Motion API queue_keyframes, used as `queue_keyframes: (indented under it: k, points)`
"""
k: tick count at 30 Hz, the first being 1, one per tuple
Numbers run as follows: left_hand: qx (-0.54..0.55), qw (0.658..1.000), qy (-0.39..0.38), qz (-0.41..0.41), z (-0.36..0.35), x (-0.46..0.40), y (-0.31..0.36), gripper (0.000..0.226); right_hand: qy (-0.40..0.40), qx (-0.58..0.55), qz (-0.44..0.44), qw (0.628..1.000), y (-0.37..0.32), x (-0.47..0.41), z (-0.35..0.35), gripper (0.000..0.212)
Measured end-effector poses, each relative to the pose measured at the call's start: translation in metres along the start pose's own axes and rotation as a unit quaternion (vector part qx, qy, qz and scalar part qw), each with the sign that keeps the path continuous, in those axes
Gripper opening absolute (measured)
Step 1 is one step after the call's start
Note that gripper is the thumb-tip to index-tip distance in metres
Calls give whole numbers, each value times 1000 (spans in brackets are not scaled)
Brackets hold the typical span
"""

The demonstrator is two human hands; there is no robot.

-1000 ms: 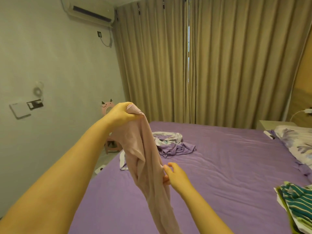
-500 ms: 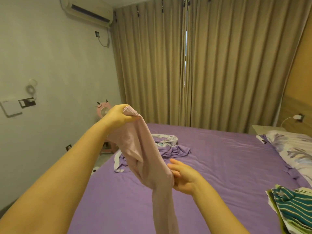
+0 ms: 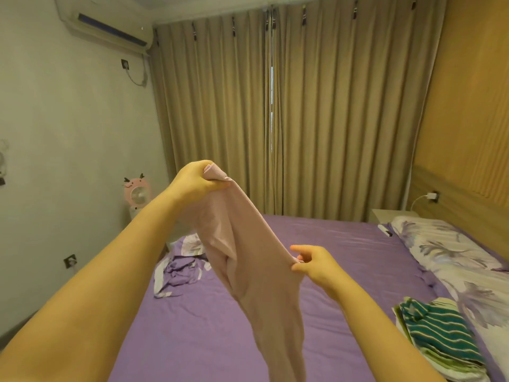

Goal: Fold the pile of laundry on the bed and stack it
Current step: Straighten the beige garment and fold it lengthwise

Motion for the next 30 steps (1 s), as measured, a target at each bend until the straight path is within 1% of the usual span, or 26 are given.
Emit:
queue_keyframes:
  k: [2,4,6,10,12,14,17,20,23,24,27,30]
  points:
    - [-3,1000,-10,-21,-8,-1,15,11,-35,-96,-50,993,3,5,7,55]
    - [-11,999,-18,-44,-14,-2,29,12,-63,-215,-96,970,5,10,11,61]
    - [-12,998,-22,-63,-19,-3,43,14,-79,-289,-113,947,5,14,12,64]
    - [-31,996,-21,-86,-23,-4,63,19,-96,-338,-113,929,4,17,12,66]
    - [-37,995,-18,-89,-22,-2,68,19,-83,-361,-95,924,1,15,14,67]
    - [-35,996,-13,-86,-20,-1,70,19,-52,-375,-71,923,-2,13,18,60]
    - [-27,996,-3,-80,-12,1,73,19,15,-352,-47,935,-5,11,26,50]
    - [-23,996,-11,-81,-5,2,78,19,84,-295,-7,952,-8,11,42,53]
    - [-12,996,-36,-83,-4,4,85,13,78,-191,51,977,-15,15,59,56]
    - [-8,995,-49,-82,-6,5,88,11,76,-152,65,983,-16,18,64,53]
    - [-3,992,-95,-81,-17,10,100,9,93,-92,87,988,-13,28,79,26]
    - [29,990,-116,-79,-34,15,108,9,116,-82,78,987,-5,42,90,18]
Point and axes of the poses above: each hand's wrist, its own x-axis away from the middle knuckle, its own z-axis out of the back of the hand, y = z × x, the point moved 1 cm from there along -x, towards the middle knuckle, and after that the axes turned 8 degrees about z, right-handed, at the moved point
